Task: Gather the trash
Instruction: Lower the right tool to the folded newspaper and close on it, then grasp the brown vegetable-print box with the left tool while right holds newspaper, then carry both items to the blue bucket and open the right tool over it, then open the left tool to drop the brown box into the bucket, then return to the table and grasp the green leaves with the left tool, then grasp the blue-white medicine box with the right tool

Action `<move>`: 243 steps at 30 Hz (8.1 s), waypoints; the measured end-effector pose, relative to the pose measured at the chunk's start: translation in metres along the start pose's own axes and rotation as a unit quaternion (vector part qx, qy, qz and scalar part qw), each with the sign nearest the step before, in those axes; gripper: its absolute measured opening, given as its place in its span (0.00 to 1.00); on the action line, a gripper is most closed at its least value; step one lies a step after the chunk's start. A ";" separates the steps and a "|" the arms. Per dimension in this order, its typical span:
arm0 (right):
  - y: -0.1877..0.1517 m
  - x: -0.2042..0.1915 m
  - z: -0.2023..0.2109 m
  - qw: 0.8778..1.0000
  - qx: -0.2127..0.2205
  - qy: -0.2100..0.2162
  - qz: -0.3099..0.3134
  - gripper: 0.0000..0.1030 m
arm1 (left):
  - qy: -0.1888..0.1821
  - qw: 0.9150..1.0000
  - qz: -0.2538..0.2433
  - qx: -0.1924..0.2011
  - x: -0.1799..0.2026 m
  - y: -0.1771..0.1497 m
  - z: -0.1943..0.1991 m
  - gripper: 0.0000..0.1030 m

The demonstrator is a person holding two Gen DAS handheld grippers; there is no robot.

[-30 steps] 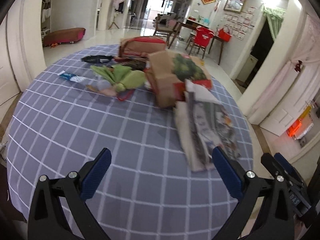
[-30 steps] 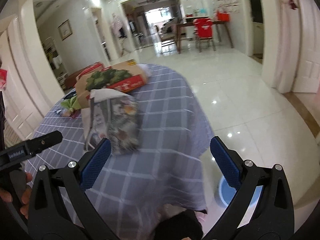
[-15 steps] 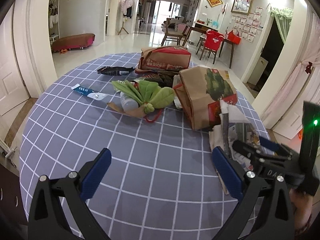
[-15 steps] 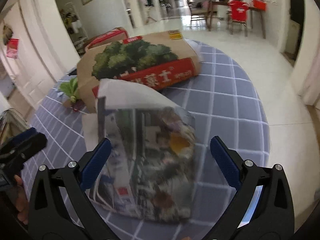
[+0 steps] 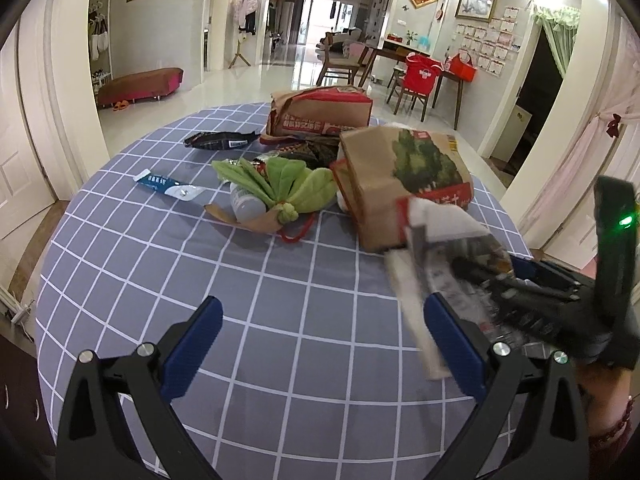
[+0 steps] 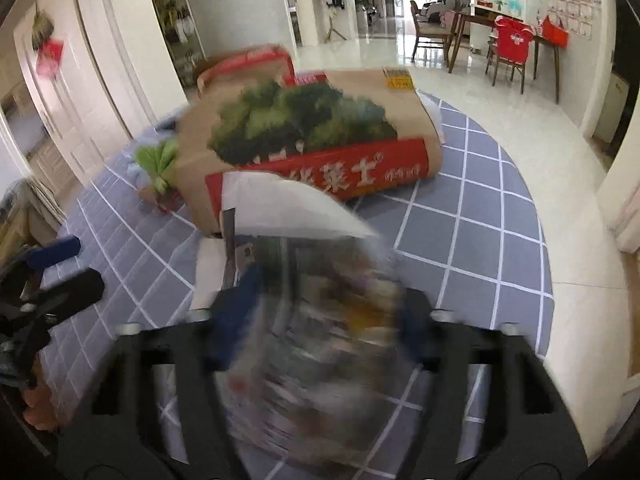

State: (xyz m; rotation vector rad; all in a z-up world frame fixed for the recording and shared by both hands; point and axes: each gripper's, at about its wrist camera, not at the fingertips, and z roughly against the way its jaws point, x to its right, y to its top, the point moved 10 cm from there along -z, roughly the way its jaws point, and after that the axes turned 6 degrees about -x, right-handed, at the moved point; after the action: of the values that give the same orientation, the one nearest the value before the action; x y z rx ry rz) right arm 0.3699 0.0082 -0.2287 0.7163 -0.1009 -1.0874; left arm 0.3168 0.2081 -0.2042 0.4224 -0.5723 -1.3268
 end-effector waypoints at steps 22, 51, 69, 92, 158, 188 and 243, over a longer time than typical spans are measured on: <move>0.029 0.065 0.101 0.973 0.175 -0.152 -0.022 0.16 | -0.018 0.998 -0.052 -0.016 0.044 0.091 -0.058 0.96; 0.025 0.046 0.080 0.986 0.136 -0.097 -0.009 0.15 | -0.074 0.992 -0.086 0.048 0.079 0.086 -0.022 0.32; 0.004 0.045 0.068 0.994 0.077 0.009 -0.072 0.21 | -0.070 0.984 -0.148 0.076 0.111 0.012 0.003 0.28; -0.010 0.055 0.086 0.970 0.135 0.107 -0.169 0.08 | -0.057 0.978 -0.133 0.149 0.103 0.020 0.054 0.26; -0.298 0.385 0.179 0.851 0.203 -0.236 -0.424 0.69 | -0.201 0.920 -0.293 -0.167 0.436 -0.162 -0.191 0.80; -0.099 0.174 0.187 0.948 0.204 -0.139 -0.199 0.75 | -0.102 0.975 -0.193 0.047 0.231 -0.001 0.005 0.81; 0.107 -0.009 -0.055 0.989 0.043 -0.108 0.092 0.14 | -0.012 0.992 -0.070 0.104 -0.028 0.116 -0.003 0.12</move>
State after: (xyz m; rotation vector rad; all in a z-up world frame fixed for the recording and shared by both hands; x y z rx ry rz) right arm 0.4704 0.0712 -0.2076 0.6499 -0.3946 -0.9850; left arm 0.4047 0.2584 -0.1419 0.6273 -0.7145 -1.4132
